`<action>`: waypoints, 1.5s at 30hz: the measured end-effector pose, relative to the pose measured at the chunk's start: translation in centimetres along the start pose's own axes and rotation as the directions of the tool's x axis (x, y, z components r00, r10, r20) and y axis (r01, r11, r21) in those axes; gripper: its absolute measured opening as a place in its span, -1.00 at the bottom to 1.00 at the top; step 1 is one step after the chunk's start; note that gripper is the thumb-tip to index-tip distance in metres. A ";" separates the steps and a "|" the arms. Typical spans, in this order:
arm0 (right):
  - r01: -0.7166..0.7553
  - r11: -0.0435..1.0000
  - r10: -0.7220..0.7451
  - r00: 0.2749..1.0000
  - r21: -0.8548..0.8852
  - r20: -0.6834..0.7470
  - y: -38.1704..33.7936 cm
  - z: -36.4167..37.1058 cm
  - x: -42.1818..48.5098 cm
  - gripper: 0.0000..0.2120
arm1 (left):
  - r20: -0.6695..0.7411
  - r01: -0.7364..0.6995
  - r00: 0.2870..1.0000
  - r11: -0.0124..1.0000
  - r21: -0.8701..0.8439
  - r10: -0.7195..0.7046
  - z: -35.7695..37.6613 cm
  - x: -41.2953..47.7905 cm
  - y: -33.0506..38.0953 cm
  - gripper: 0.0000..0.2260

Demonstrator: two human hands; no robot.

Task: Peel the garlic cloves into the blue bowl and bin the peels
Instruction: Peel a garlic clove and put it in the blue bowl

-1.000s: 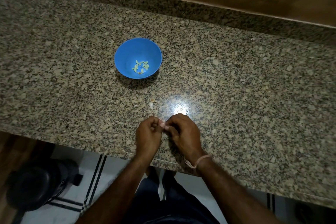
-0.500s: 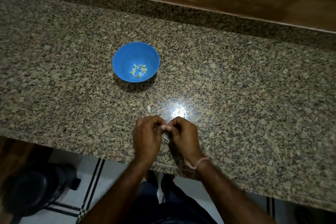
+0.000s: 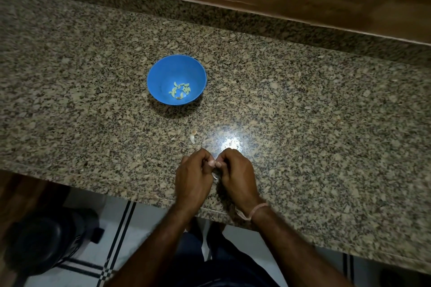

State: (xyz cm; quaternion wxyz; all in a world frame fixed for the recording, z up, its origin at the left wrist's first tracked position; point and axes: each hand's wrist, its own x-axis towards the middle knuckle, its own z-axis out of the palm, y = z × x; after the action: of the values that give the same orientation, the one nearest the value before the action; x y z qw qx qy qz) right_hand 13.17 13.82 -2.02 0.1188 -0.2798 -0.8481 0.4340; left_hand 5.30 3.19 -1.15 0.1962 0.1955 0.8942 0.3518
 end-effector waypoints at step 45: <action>-0.313 0.923 0.295 0.949 0.225 0.109 -1.6 -0.2 0.4 -0.71 | 0.165 0.247 0.966 0.902 -0.355 -0.199 0.5 0.0 1.2 -0.73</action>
State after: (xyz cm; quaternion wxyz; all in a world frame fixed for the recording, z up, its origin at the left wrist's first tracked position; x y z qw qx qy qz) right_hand 12.32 13.45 -0.59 0.0519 -0.3757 -0.7396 0.5559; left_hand 5.79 4.24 -0.60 0.3242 0.0725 0.8135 0.4773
